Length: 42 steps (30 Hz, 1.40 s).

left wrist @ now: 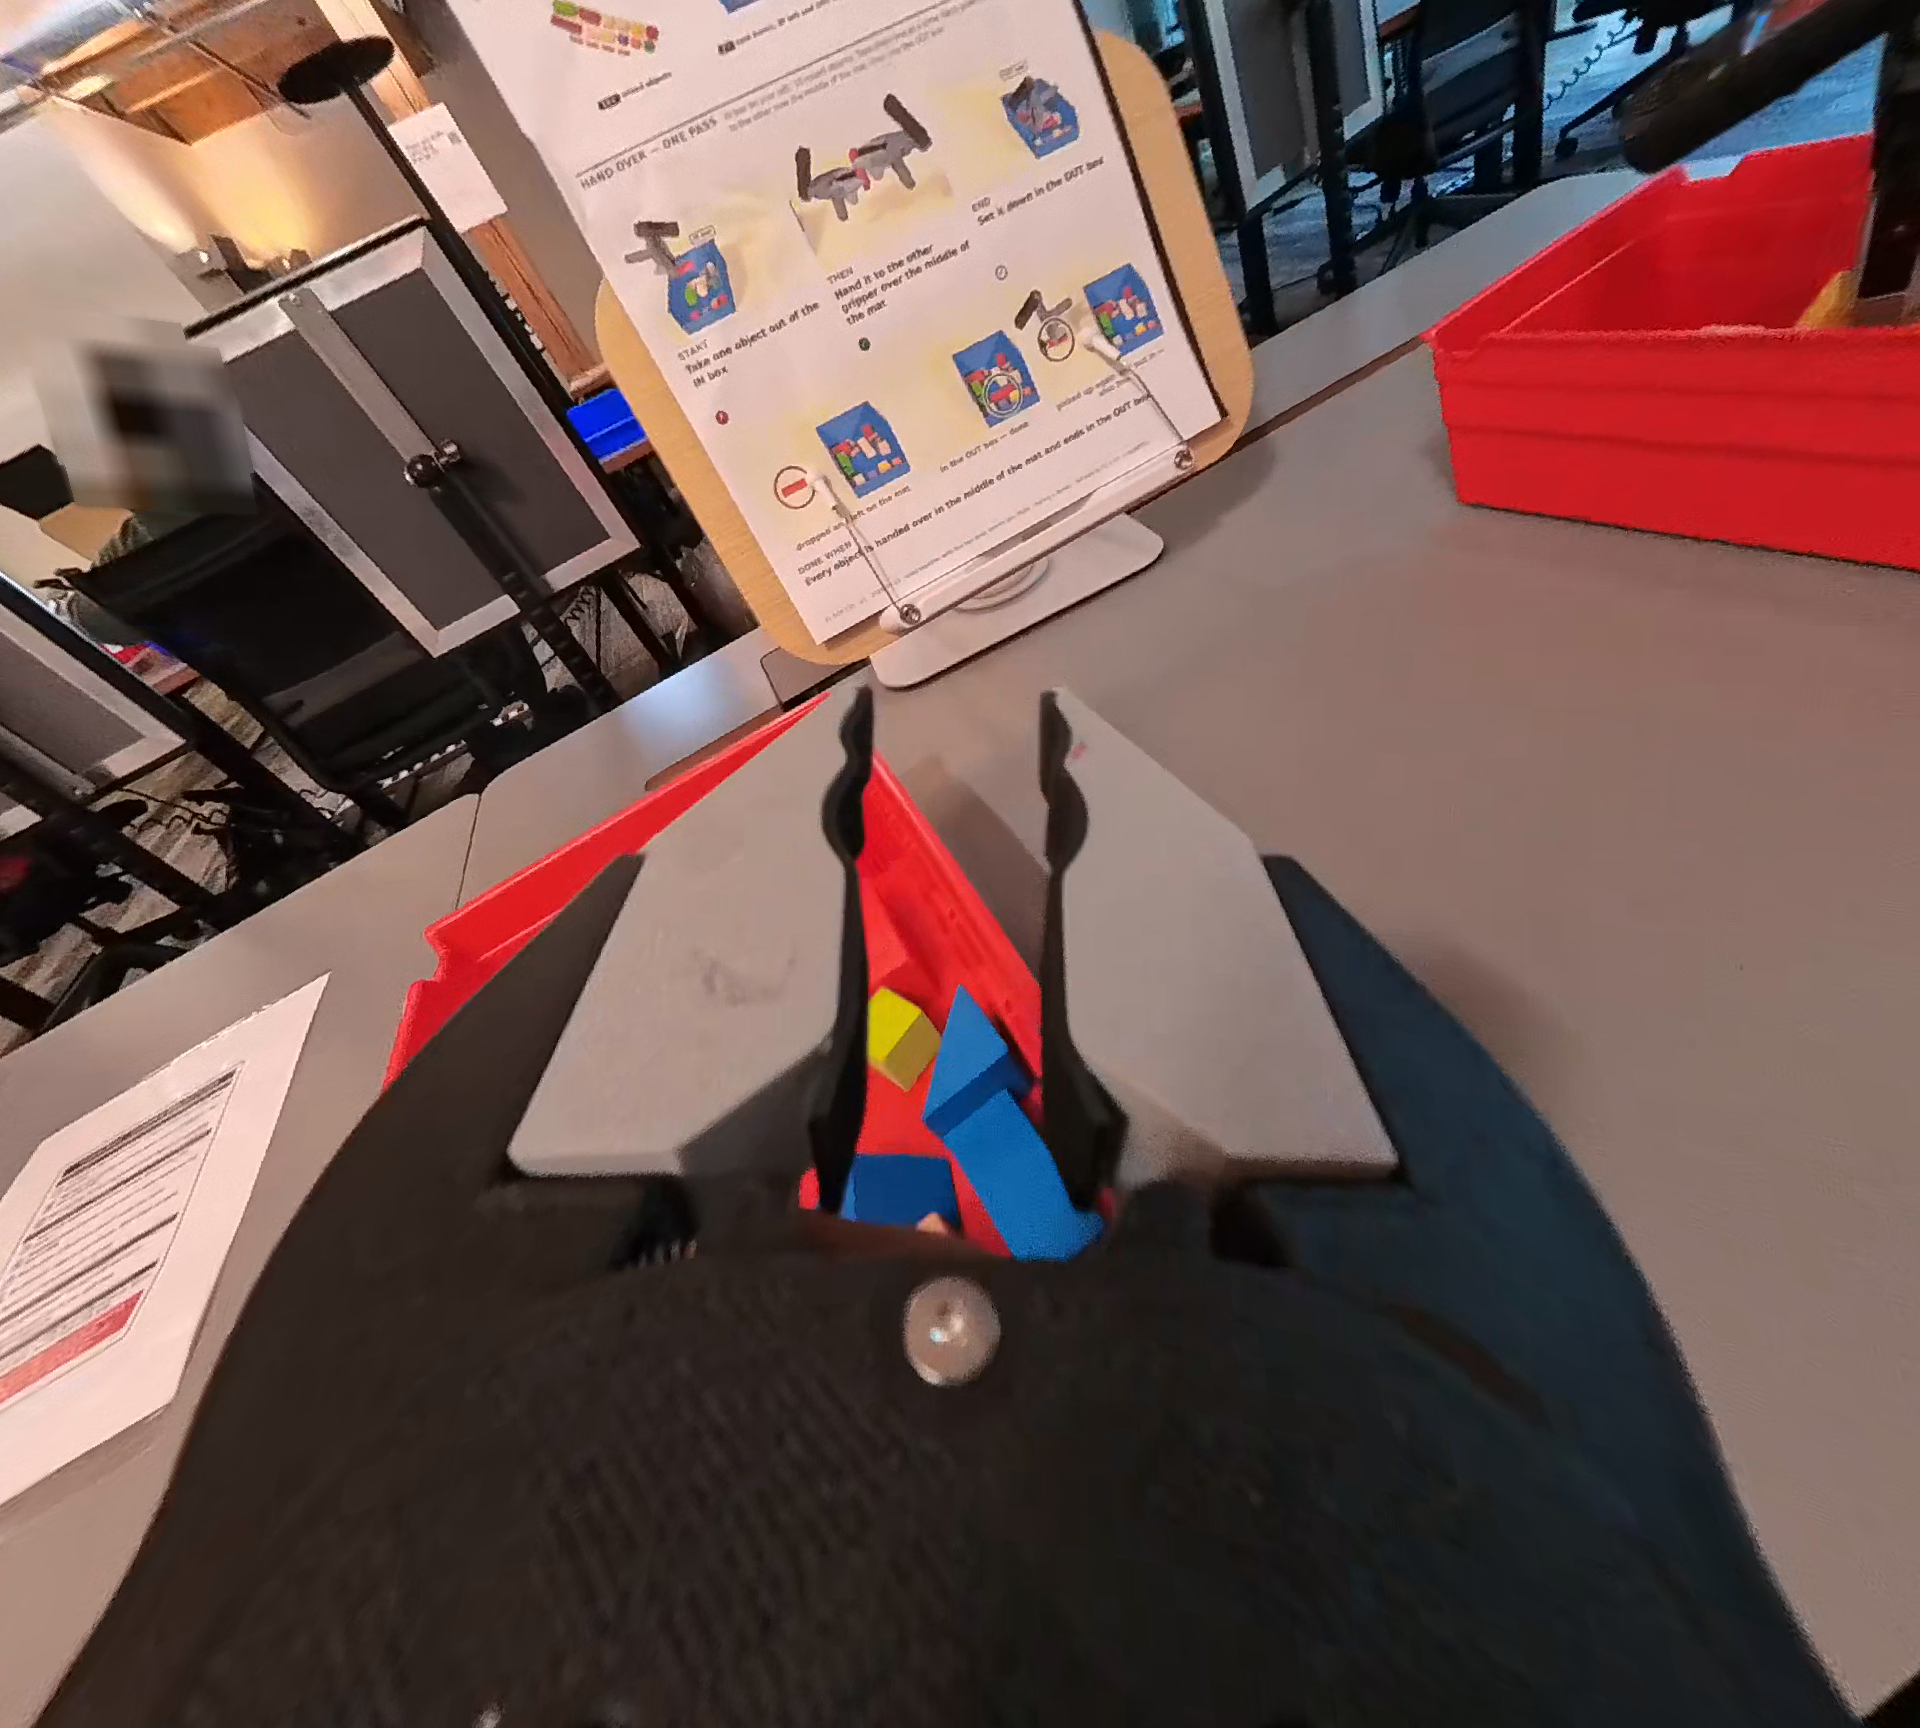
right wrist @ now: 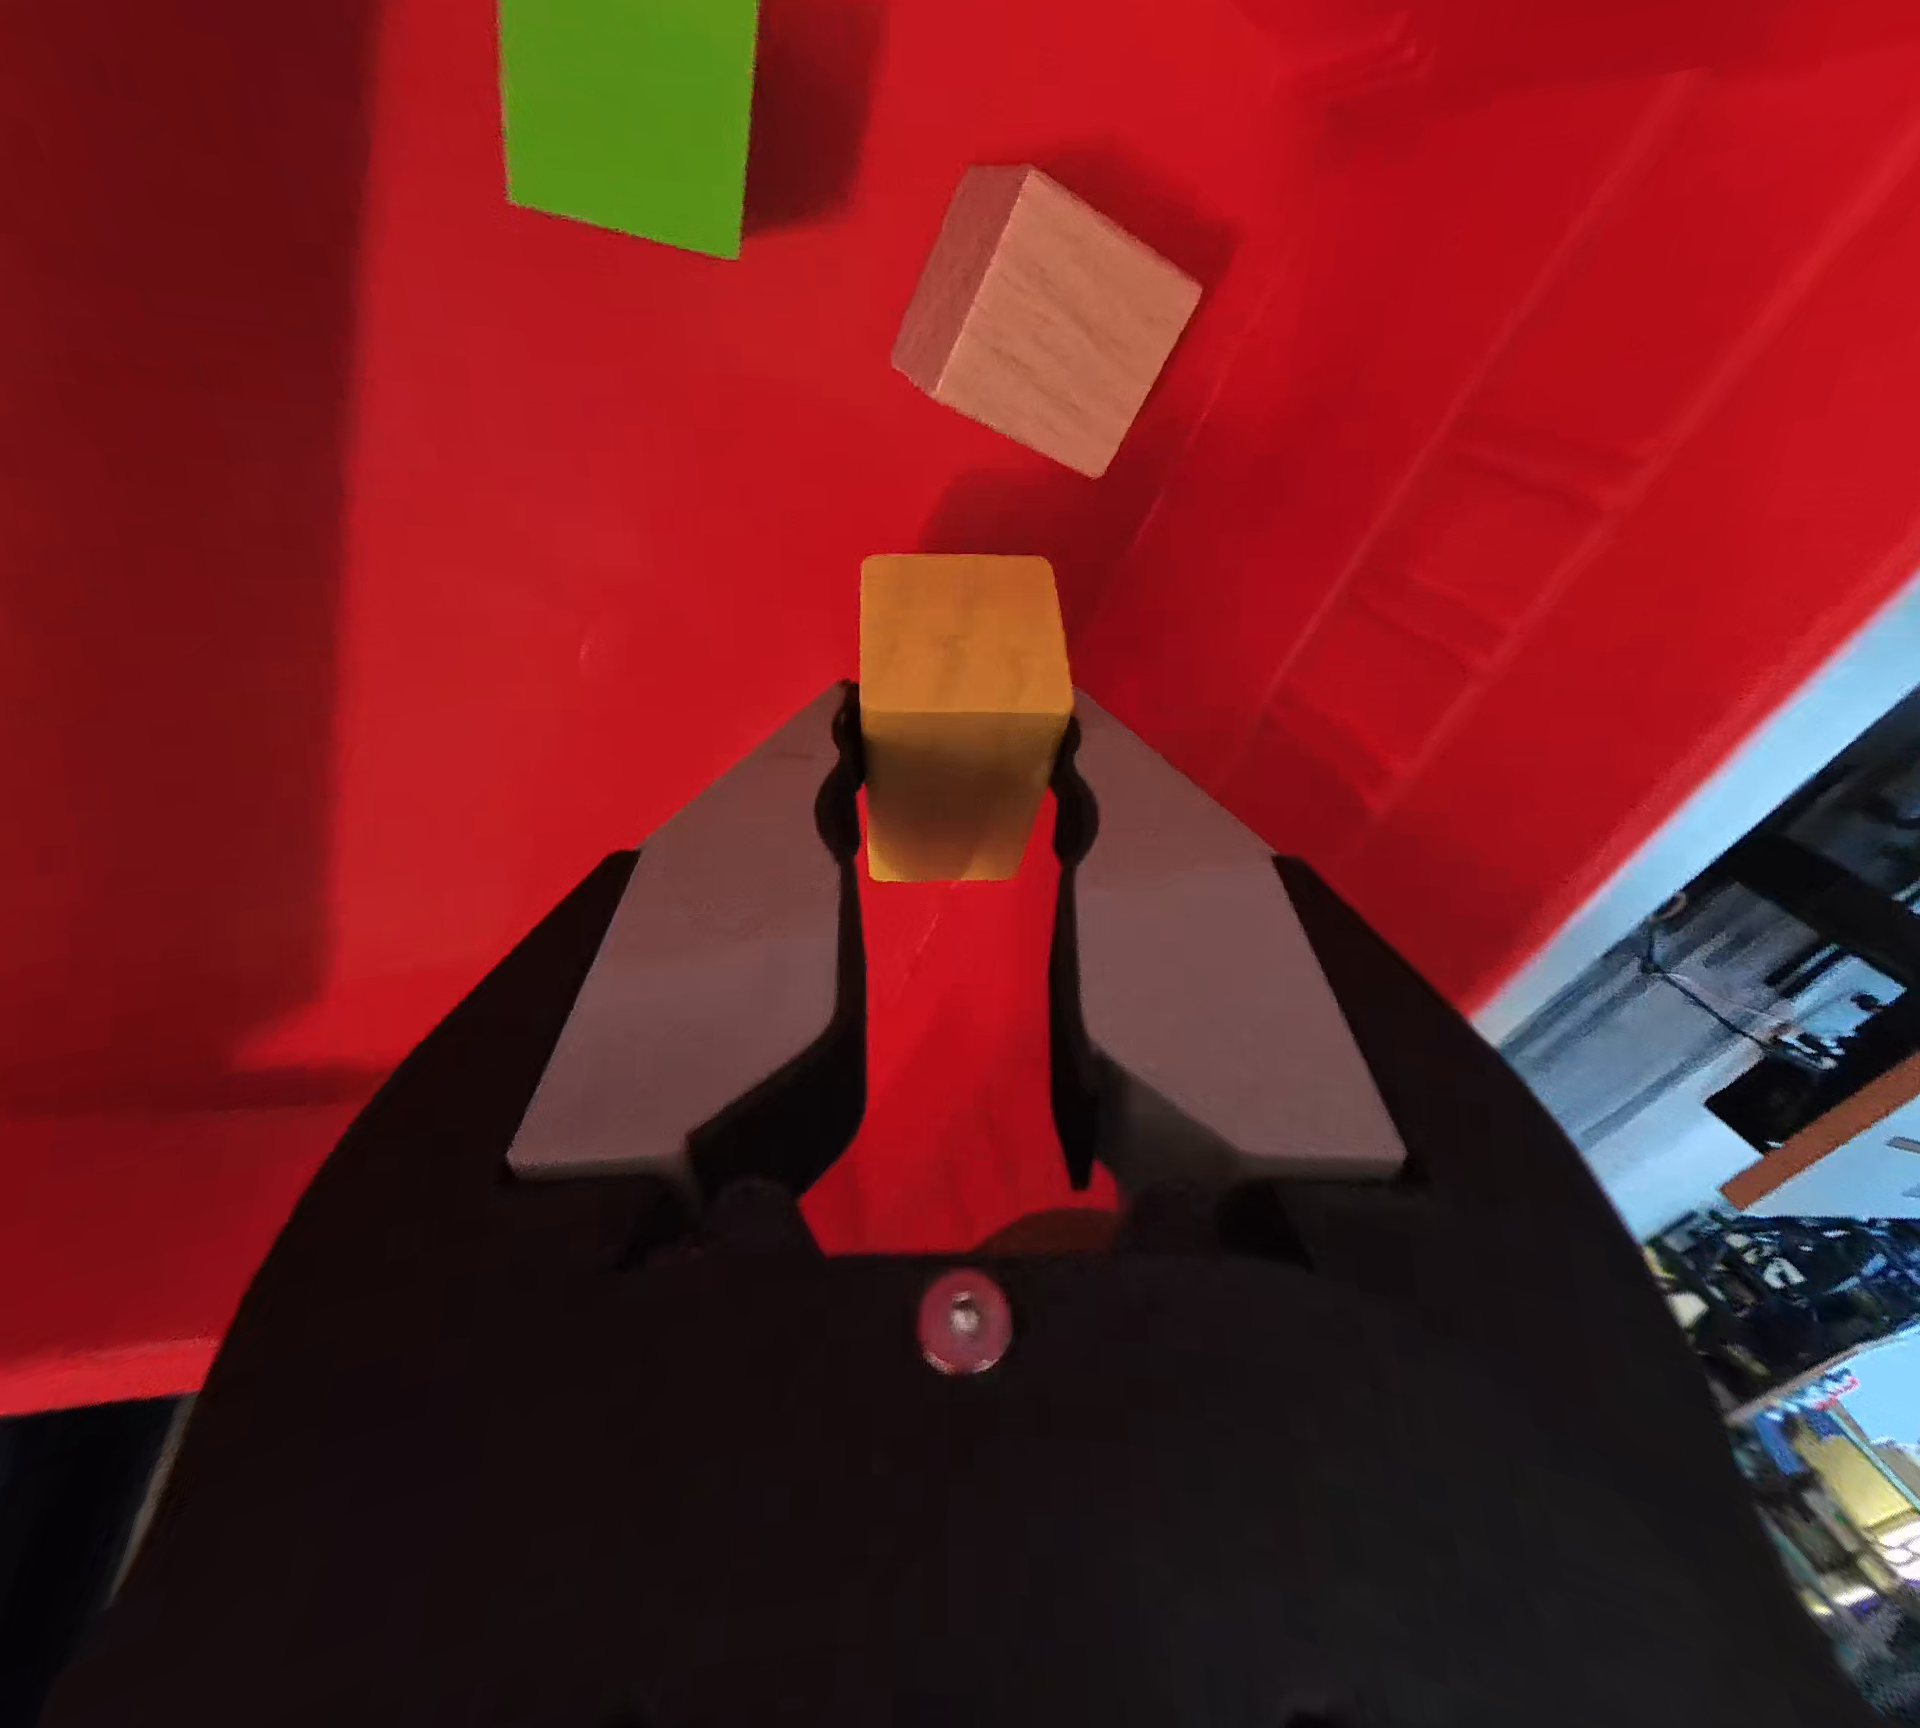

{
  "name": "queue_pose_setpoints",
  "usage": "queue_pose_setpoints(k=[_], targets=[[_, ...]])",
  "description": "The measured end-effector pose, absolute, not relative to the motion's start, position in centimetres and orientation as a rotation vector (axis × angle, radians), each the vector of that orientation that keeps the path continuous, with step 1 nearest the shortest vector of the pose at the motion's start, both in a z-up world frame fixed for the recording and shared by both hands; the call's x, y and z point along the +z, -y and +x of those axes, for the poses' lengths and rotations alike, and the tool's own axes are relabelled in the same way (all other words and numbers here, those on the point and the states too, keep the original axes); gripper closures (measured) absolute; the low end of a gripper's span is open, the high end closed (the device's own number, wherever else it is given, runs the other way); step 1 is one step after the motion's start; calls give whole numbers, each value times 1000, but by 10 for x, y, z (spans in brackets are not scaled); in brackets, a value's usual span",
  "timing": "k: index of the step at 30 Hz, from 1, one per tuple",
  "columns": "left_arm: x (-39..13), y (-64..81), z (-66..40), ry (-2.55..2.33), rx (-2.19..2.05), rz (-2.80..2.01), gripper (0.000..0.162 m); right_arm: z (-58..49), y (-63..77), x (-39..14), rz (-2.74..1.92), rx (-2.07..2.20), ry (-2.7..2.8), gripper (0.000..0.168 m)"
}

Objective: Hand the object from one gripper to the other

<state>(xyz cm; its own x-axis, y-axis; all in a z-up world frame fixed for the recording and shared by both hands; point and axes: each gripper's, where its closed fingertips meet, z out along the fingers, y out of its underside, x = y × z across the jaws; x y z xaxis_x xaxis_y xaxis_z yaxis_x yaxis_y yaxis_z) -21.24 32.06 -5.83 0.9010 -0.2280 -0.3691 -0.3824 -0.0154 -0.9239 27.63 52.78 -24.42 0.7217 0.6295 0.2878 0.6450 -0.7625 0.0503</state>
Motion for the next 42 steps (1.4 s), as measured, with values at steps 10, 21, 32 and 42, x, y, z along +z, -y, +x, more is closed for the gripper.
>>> queue_pose_setpoints(k=[10,21,32,42], targets=[[-112,-338,-334,-213,128,-1951,118,268,-529,-248,-2842,-282,982,121],[-210,-388,-379,-321,137,-2479,117,176,-479,-145,-2391,58,1074,119],[-256,-404,-392,-382,187,-2728,128,58,-376,-62,-1882,386,1329,121],[-187,-404,-373,-396,391,-2331,130,2,-311,-13,-1557,838,1303,129]])
